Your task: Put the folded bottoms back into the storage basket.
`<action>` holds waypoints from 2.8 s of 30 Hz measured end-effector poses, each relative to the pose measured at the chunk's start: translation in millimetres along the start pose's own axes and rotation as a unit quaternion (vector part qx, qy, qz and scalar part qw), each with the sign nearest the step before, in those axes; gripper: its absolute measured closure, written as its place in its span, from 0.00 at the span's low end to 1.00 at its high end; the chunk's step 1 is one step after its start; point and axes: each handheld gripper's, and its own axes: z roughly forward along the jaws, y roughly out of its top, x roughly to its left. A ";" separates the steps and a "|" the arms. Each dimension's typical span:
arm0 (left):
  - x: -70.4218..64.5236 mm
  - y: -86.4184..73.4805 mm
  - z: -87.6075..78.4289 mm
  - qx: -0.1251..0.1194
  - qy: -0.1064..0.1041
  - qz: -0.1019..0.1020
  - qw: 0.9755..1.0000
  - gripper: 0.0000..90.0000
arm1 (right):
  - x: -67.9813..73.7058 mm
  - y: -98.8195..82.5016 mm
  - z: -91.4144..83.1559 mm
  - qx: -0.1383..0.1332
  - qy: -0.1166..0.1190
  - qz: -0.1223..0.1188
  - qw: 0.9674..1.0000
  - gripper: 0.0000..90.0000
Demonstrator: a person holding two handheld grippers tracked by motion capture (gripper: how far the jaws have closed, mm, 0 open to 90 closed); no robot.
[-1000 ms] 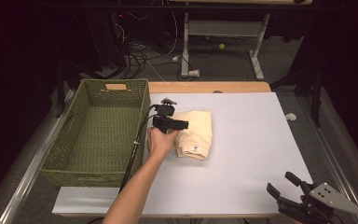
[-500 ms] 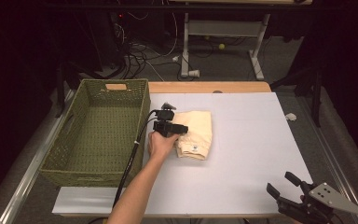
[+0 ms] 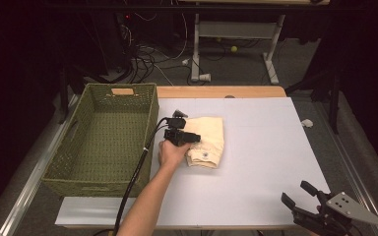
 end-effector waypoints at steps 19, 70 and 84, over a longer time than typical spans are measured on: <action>-2.7 2.0 2.0 0.016 -0.051 0.008 0.999 0.59 | -0.1 0.3 1.3 0.001 0.000 -0.002 1.000 0.25; -50.8 15.1 -74.8 -0.028 -0.071 0.095 0.992 0.75 | 3.0 4.5 18.0 0.013 -0.013 -0.034 0.999 0.26; -42.1 8.3 -111.3 -0.035 -0.087 0.091 0.991 0.75 | 3.0 3.6 17.0 0.016 -0.009 -0.030 0.999 0.26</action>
